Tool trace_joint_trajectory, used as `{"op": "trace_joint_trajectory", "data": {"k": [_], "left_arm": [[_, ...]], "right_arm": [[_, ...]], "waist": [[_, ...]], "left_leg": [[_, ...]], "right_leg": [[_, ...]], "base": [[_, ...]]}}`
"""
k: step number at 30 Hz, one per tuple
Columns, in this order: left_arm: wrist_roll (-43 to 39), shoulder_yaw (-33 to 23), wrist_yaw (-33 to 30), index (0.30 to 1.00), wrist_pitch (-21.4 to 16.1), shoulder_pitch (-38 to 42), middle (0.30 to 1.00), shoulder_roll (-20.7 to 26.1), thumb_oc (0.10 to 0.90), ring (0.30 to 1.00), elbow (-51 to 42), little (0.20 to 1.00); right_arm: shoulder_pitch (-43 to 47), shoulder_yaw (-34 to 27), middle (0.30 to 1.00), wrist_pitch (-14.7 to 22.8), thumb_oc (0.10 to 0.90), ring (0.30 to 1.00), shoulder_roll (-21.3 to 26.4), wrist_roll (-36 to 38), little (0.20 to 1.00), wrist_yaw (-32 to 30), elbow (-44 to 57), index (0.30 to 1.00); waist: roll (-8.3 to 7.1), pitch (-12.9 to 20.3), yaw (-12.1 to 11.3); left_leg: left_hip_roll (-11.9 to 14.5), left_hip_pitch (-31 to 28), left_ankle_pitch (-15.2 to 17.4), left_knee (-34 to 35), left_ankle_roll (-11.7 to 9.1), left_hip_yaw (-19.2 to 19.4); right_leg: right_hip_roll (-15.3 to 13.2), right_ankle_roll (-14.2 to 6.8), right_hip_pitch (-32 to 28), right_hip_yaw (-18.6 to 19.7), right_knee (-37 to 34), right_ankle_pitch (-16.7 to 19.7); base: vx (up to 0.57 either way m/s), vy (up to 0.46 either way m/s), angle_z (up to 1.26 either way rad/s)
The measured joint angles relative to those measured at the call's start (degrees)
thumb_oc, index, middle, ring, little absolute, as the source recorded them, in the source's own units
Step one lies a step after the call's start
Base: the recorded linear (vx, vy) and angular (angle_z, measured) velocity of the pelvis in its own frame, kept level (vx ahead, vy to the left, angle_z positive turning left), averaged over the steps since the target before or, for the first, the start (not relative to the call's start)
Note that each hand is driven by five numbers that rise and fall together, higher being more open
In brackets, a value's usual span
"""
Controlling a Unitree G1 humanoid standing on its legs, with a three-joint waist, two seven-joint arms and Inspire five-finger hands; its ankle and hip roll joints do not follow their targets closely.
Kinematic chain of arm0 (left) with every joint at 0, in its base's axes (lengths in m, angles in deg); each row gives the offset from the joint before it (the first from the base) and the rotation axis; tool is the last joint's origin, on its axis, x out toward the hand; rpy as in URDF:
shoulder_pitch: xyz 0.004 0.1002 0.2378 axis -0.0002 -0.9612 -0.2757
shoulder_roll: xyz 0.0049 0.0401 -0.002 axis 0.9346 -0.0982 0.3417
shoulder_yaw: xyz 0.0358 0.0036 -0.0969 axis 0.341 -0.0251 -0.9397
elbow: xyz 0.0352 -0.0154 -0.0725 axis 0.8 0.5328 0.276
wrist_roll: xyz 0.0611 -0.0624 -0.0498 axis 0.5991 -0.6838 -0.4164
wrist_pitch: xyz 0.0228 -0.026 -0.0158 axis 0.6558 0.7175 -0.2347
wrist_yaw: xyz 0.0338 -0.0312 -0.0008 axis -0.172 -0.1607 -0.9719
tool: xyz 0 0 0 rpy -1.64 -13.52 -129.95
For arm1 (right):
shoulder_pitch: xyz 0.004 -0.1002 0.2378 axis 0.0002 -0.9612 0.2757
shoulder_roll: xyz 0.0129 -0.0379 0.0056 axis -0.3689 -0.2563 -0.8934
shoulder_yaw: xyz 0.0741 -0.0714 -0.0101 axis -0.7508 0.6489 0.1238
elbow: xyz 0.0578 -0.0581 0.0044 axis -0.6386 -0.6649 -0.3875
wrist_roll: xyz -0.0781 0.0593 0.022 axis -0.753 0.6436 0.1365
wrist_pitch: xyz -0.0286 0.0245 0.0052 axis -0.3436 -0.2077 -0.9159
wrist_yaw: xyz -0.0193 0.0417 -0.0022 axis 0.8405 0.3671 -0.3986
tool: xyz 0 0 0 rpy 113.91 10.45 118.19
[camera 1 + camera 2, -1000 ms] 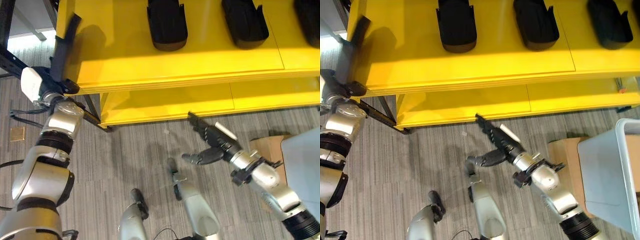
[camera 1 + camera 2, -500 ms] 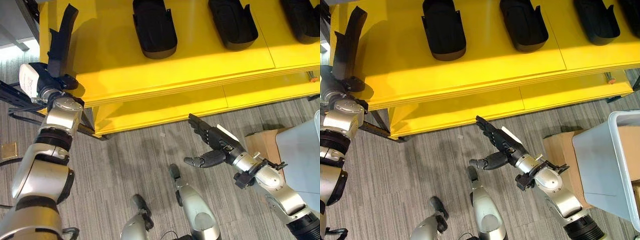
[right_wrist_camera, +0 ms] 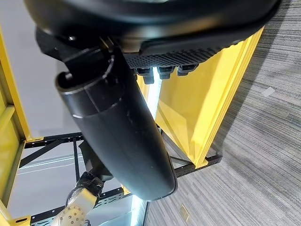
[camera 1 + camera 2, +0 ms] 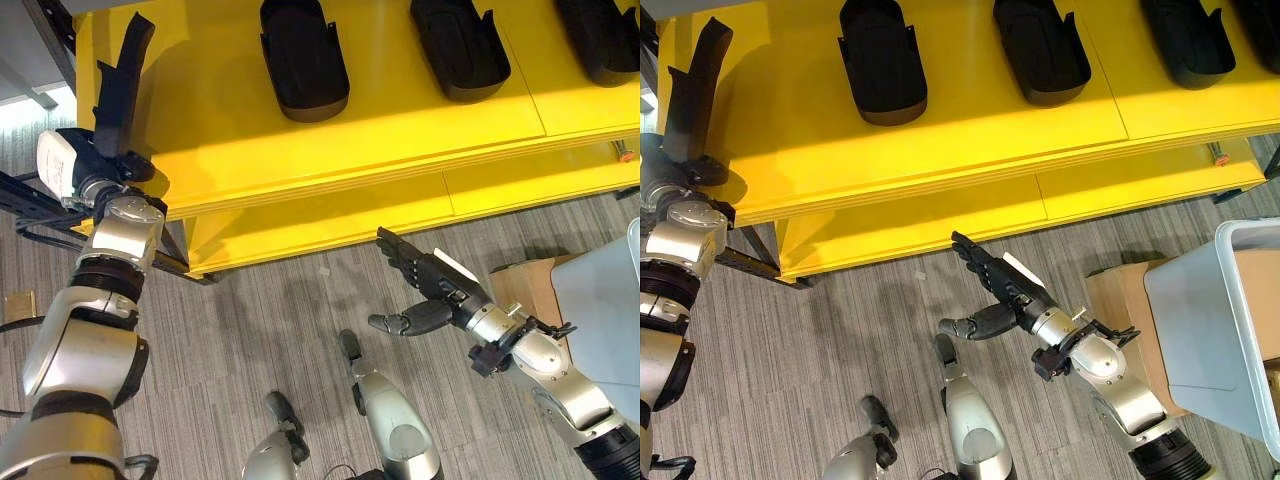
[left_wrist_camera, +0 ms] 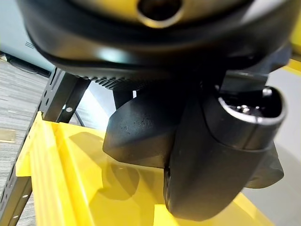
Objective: Move parts from the plastic box to the shelf.
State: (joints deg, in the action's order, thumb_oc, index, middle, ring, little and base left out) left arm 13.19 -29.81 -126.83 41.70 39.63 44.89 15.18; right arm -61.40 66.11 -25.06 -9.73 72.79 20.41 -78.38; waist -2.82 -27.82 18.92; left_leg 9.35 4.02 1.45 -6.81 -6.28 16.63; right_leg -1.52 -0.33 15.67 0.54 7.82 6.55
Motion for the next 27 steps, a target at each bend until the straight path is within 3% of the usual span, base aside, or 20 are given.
{"op": "trace_joint_trajectory", "data": {"k": [3,5,7,8,10,13,15,16,19,21,23,24,25,27], "left_arm": [[-0.01,-0.06,0.21,0.300,0.02,0.07,0.300,0.00,0.400,0.300,-0.21,0.300],[-0.01,-0.05,1.04,0.300,0.11,0.15,0.300,-0.01,0.400,0.300,-1.77,0.300],[0.00,0.01,1.01,0.300,0.72,0.13,0.300,0.02,0.400,0.300,-1.94,0.300],[-0.01,-0.16,0.97,0.300,1.38,0.13,0.300,0.09,0.400,0.300,-1.62,0.300],[-0.05,-0.18,0.97,0.300,1.57,0.12,0.300,0.16,0.400,0.300,-1.49,0.300],[-0.05,-0.10,1.20,0.300,1.12,-0.37,0.300,0.13,0.400,0.300,-1.40,0.300],[-0.08,-0.11,1.56,0.300,1.02,-1.56,0.300,0.10,0.400,0.300,-0.74,0.300],[-0.07,-0.34,2.24,0.300,1.02,-1.67,0.300,0.03,0.400,0.300,1.25,0.300],[-0.05,-2.79,2.52,0.300,1.02,-1.67,0.300,0.03,0.400,0.300,3.46,0.300],[0.02,-4.48,2.67,0.300,0.78,-1.53,0.300,0.06,0.400,0.300,3.64,0.300],[0.01,-4.82,3.19,0.300,0.62,-1.62,0.300,0.03,0.400,0.300,3.65,0.300],[0.08,-4.88,3.71,0.300,0.48,-1.78,0.300,0.07,0.400,0.300,3.51,0.300],[0.03,-4.95,3.72,0.300,-0.04,-2.11,0.300,-0.22,0.400,0.300,2.86,0.300],[-0.03,-4.69,3.77,0.300,-0.03,-3.46,0.300,-0.52,0.400,0.300,2.73,0.300]], "right_arm": [[-0.20,0.00,1.000,-0.03,0.900,1.000,0.86,0.01,1.000,0.33,0.00,1.000],[-1.21,-0.34,1.000,0.05,0.900,1.000,1.08,-0.03,1.000,1.07,0.01,1.000],[-1.59,-0.09,1.000,-0.12,0.900,1.000,0.61,-0.07,1.000,1.86,-0.33,1.000],[-1.74,-0.10,1.000,-0.18,0.900,1.000,0.38,-0.09,1.000,2.13,-0.36,1.000],[-1.89,-0.24,1.000,-0.17,0.900,1.000,0.80,-0.08,1.000,2.23,-0.33,1.000],[-2.03,-0.24,1.000,-0.27,0.900,1.000,0.71,-0.11,1.000,2.21,-0.55,1.000],[-2.59,-0.22,1.000,-0.48,0.900,1.000,0.18,-0.14,1.000,2.18,-0.57,1.000],[-2.98,-0.25,1.000,-0.66,0.900,1.000,0.12,-0.15,1.000,2.20,-0.44,1.000],[-3.02,-0.24,1.000,-1.19,0.900,1.000,0.92,-0.24,1.000,2.28,-0.44,1.000],[-3.48,-0.31,1.000,-1.66,0.900,1.000,1.59,-0.26,1.000,2.35,-0.44,1.000],[-4.06,-0.31,1.000,-2.02,0.900,1.000,2.18,-0.25,1.000,2.49,-0.44,1.000],[-4.57,-0.38,1.000,-2.12,0.900,1.000,1.74,-0.31,1.000,2.52,-0.58,1.000],[-5.61,-0.37,1.000,-2.32,0.900,1.000,1.37,-0.30,1.000,2.47,-0.24,1.000],[-6.20,-0.14,1.000,-2.47,0.900,1.000,2.15,-0.61,1.000,3.85,0.15,1.000]], "waist": [[0.74,0.04,0.20],[0.62,0.15,0.58],[1.03,0.21,-1.04],[1.13,0.26,-1.50],[1.15,0.29,-1.58],[1.18,0.30,-1.63],[1.19,0.30,-1.69],[1.24,0.33,-1.58],[1.81,0.63,-1.22],[2.75,1.13,-0.65],[3.59,1.23,0.19],[3.68,1.22,0.58],[2.78,1.38,0.79],[2.81,1.37,1.17]], "left_leg": [[0.83,0.07,0.27,-1.38,-0.71,-0.56],[2.25,4.62,0.49,-10.91,-1.63,-1.34],[4.61,8.30,-0.40,-18.58,-2.57,-1.73],[4.49,8.75,0.29,-18.60,-3.21,-2.87],[3.29,7.45,0.18,-11.27,-3.27,-2.56],[3.46,7.24,-5.03,-1.07,-4.30,-1.69],[6.77,7.89,-10.27,4.35,-6.39,-3.77],[10.10,8.38,-12.44,6.44,-6.33,-4.23],[11.21,6.90,-12.49,7.53,-5.99,-4.21],[9.71,4.81,-12.07,7.08,-5.30,-2.67],[6.51,0.66,-11.99,5.95,-3.08,-1.01],[5.39,-0.83,-11.81,6.92,-0.77,-1.15],[3.64,-0.44,-12.90,6.72,-0.45,-1.26],[1.37,-0.34,-11.74,6.62,0.81,-0.67]], "right_leg": [[0.25,0.96,2.23,-1.28,7.39,-4.69],[-0.29,2.50,3.92,-2.48,13.04,-9.27],[0.42,3.43,3.62,-2.62,14.33,-9.95],[0.83,3.91,2.97,-2.73,14.78,-10.42],[1.77,5.02,1.10,-3.07,13.70,-9.61],[3.37,5.06,-1.93,-2.95,10.93,-9.55],[4.37,4.71,-4.37,-2.72,10.22,-9.95],[4.50,4.91,-5.67,-2.36,11.16,-11.24],[3.89,4.75,-6.33,-0.63,13.48,-12.49],[3.54,4.79,-6.32,-0.16,13.39,-12.49],[3.21,2.97,-6.25,0.08,14.24,-13.52],[3.01,2.13,-6.17,0.15,14.82,-14.07],[1.38,1.53,-5.84,0.14,15.19,-13.95],[-0.99,-0.65,-5.88,0.51,14.83,-14.41]], "base": [[0.14,-0.202,0.20],[0.16,-0.100,0.53],[0.13,0.003,0.15],[0.07,0.046,-0.06],[0.14,0.106,-0.06],[0.25,0.172,-0.15],[0.28,0.262,-0.23],[0.26,0.310,-0.27],[0.15,0.197,-0.29],[0.13,0.198,-0.20],[0.08,0.178,-0.07],[0.05,0.134,0.09],[0.06,0.146,0.06],[0.05,0.144,0.09]]}}
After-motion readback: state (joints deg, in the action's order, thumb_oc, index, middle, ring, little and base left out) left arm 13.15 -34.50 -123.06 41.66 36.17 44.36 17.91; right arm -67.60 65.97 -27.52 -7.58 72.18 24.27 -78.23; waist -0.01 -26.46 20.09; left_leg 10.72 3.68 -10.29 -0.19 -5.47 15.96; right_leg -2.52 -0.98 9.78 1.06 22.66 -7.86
